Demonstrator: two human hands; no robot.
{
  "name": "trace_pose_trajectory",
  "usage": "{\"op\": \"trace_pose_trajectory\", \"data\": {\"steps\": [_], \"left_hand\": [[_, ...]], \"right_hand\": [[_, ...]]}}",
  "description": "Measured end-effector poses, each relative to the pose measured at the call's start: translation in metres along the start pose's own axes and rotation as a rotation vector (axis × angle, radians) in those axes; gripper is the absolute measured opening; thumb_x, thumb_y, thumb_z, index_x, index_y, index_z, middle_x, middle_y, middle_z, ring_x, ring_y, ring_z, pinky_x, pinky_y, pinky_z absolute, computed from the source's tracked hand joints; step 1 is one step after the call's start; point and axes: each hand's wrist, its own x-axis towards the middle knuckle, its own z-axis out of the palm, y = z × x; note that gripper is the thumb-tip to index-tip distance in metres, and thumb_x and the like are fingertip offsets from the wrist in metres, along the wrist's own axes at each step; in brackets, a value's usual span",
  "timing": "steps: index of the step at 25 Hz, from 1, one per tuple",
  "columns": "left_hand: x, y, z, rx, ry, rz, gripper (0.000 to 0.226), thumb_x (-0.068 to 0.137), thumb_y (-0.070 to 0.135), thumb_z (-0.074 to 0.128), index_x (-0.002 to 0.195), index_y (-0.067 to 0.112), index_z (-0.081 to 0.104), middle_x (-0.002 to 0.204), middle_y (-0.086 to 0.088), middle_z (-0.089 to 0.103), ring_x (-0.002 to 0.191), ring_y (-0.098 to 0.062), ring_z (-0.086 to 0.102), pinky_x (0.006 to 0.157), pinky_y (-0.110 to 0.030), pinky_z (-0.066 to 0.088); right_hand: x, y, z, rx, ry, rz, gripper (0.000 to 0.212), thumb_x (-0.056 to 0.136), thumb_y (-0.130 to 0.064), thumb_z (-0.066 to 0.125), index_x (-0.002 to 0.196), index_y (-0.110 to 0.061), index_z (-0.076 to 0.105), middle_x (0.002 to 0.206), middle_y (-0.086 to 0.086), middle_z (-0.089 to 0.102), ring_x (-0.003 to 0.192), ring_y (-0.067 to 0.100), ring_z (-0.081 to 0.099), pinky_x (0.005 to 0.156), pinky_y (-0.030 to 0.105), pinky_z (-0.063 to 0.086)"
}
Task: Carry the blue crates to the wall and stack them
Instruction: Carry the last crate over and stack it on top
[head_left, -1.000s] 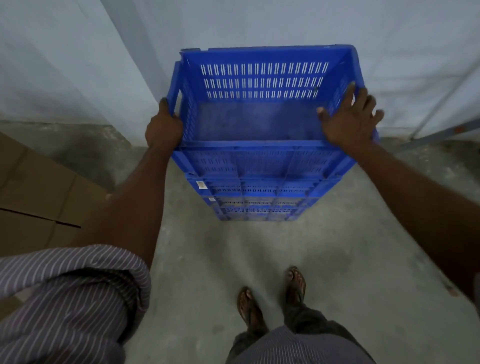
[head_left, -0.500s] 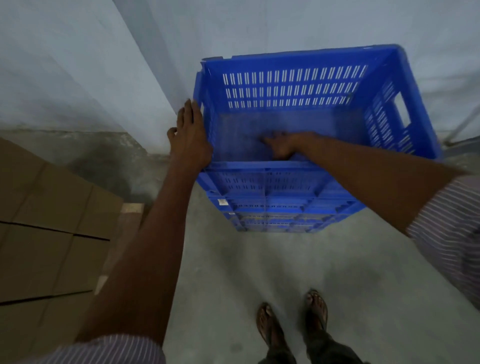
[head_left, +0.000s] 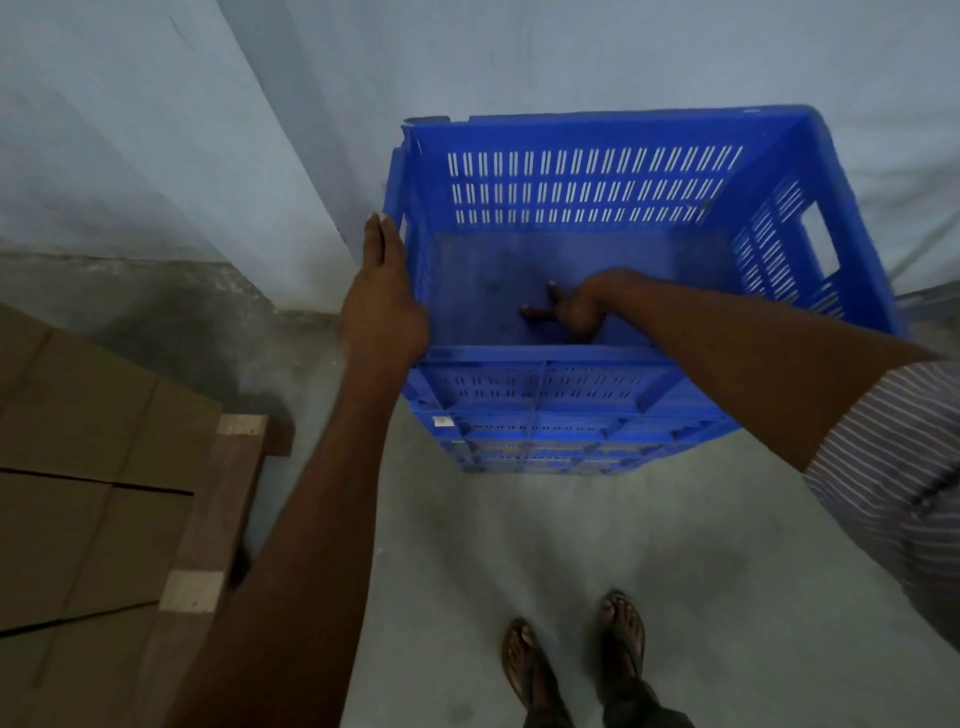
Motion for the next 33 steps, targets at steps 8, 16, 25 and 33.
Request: {"op": "trace_pose_trajectory", "data": {"steps": [8, 16, 25, 33], "left_hand": [[-0.014, -0.002, -0.008, -0.008, 0.167, 0.044, 0.065, 0.095, 0.028, 0.049, 0.156, 0.013, 0.032, 0.164, -0.008, 0.029, 0.149, -0.031, 0.031, 0.117, -0.054, 0.032], [-0.038, -0.018, 0.005, 0.069, 0.119, 0.131, 0.062, 0.098, 0.037, 0.039, 0.155, 0.014, 0.037, 0.166, -0.007, 0.025, 0.146, -0.031, 0.035, 0.113, -0.049, 0.035], [-0.087, 0.012, 0.016, 0.278, 0.203, 0.172, 0.057, 0.105, 0.048, 0.021, 0.142, 0.021, 0.054, 0.151, -0.001, 0.051, 0.140, -0.029, 0.043, 0.116, -0.050, 0.023], [-0.086, 0.011, 0.017, 0.182, 0.164, 0.101, 0.058, 0.104, 0.057, 0.029, 0.140, 0.024, 0.059, 0.155, -0.005, 0.047, 0.137, -0.033, 0.046, 0.115, -0.049, 0.026]], "right_hand": [[-0.144, -0.045, 0.033, 0.550, 0.729, 0.268, 0.066, 0.100, -0.066, 0.029, 0.084, -0.014, 0.067, 0.085, 0.012, 0.067, 0.086, 0.035, 0.064, 0.075, 0.040, 0.049], [-0.166, -0.069, 0.066, 0.350, 0.928, 0.503, 0.060, 0.103, -0.044, 0.025, 0.069, -0.009, 0.061, 0.075, 0.019, 0.066, 0.072, 0.035, 0.062, 0.061, 0.031, 0.035], [-0.192, -0.046, 0.099, 0.314, 1.027, 0.431, 0.069, 0.103, -0.063, 0.017, 0.068, -0.018, 0.057, 0.065, 0.009, 0.057, 0.065, 0.028, 0.052, 0.083, 0.045, 0.040], [-0.189, -0.037, 0.132, 0.285, 1.209, 0.520, 0.058, 0.107, -0.051, 0.022, 0.095, -0.008, 0.060, 0.086, 0.019, 0.055, 0.082, 0.035, 0.051, 0.081, 0.045, 0.031]]}}
